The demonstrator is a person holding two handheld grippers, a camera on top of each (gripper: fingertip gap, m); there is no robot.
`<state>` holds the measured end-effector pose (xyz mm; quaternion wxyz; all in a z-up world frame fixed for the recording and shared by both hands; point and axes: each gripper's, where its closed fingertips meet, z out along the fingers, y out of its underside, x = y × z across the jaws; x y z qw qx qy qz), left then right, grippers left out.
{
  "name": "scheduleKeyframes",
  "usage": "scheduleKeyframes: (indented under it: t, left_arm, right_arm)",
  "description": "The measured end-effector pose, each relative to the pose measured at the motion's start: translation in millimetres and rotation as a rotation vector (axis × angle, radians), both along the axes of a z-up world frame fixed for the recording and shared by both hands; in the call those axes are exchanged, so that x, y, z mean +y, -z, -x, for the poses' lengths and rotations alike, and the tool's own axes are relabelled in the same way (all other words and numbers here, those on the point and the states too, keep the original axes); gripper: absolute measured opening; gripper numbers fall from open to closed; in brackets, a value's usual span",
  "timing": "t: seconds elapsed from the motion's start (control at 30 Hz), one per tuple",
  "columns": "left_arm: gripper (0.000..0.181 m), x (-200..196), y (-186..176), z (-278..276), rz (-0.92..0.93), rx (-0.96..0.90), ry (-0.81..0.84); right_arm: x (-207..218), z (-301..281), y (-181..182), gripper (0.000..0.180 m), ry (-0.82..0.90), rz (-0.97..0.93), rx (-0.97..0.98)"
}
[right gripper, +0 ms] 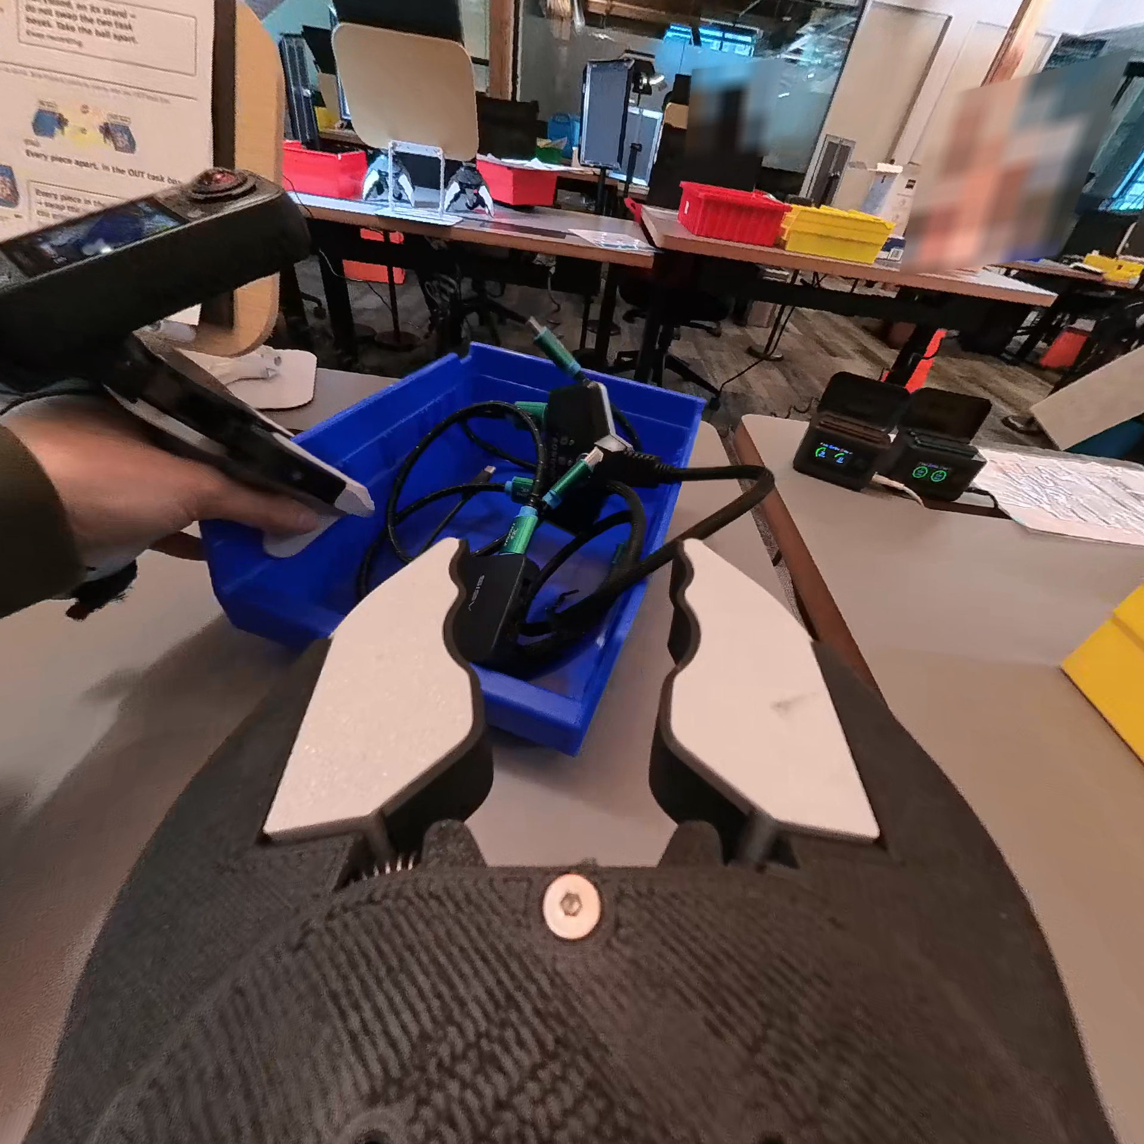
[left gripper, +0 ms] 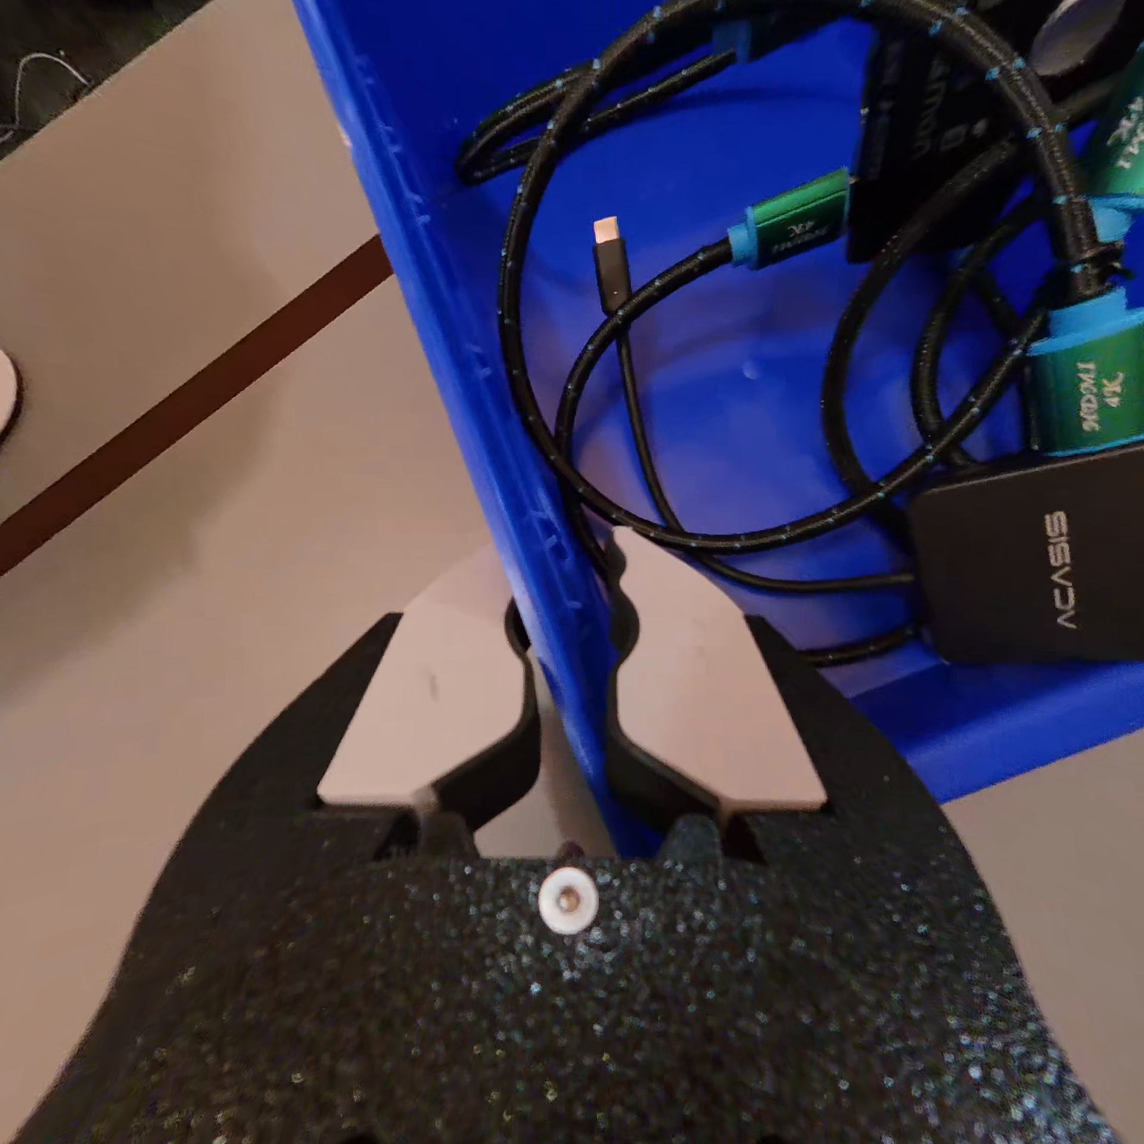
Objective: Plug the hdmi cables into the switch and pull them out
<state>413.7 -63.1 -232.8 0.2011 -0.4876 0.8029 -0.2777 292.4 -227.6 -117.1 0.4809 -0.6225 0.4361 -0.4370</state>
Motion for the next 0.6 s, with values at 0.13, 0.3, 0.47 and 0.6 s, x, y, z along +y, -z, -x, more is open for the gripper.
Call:
scheduleKeyframes:
  t: [0.13, 0.3, 0.47, 0.6]
  left_arm:
    - [0.013, 8.1, -0.4, 0.9, 0.044, 0.008, -0.005]
    - [0.012, 28.6, -1.1, 18.5, 0.069, 0.004, -0.032]
    - [0.011, 73.5, -2.8, 57.8, 0.087, -0.003, -0.020]
    - [0.011, 127.2, -7.5, 109.7, 0.107, -0.005, 0.008]
  right_arm:
    - [-1.3, 2.7, -1.2, 0.061, -0.008, 0.018, 0.006]
    - [-0.3, 1.8, 9.8, 0.061, -0.010, 0.034, 0.070]
    - [12.2, 9.3, -12.5, 0.063, -0.038, 0.047, 0.006]
    - [31.3, 19.2, -36.7, 0.062, -0.095, 0.008, -0.058]
